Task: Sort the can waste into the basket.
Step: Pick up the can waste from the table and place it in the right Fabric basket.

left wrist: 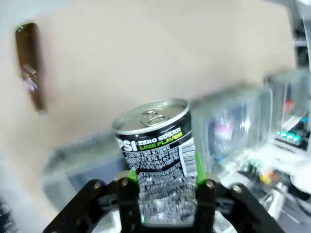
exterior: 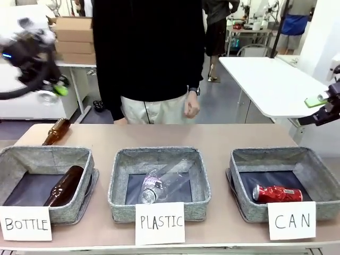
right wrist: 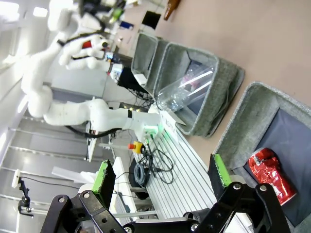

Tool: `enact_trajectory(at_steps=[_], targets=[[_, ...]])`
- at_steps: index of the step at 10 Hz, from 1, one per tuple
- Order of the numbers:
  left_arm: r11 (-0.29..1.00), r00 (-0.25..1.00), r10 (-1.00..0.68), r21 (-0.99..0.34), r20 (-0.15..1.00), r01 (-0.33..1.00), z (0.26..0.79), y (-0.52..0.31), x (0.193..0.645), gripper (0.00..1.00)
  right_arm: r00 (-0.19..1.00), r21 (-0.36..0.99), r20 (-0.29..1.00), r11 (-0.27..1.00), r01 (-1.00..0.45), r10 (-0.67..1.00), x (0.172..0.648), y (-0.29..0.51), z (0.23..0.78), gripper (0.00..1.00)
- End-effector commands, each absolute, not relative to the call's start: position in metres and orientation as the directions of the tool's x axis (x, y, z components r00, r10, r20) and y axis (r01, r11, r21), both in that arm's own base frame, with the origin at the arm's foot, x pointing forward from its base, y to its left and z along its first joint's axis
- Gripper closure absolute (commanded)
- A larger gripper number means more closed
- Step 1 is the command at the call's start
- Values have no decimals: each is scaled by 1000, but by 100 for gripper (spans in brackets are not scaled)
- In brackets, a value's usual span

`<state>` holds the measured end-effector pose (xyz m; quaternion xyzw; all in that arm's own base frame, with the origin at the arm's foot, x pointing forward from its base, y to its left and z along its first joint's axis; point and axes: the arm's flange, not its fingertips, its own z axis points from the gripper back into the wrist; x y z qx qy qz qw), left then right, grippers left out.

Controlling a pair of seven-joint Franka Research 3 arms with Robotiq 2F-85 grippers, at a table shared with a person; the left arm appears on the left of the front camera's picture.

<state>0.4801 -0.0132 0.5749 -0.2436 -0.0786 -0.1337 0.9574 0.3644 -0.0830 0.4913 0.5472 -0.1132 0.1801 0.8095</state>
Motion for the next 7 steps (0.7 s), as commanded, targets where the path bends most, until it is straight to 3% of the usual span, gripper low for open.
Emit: enact_trajectory(at_steps=[1,4,5,7], targets=[[801,968,-180,-545,177,249,600,5,352,100,912,845,372,344,-410,171,364,-82,495,0],[770,945,-180,-559,273,308,580,-8,304,100,912,845,372,344,-410,171,364,-82,495,0],[770,958,-200,-572,203,282,605,3,314,100,912,845,372,344,-410,171,364,-82,495,0],[770,958,-200,-572,203,282,605,3,314,100,912,845,372,344,-410,171,364,-82,495,0]])
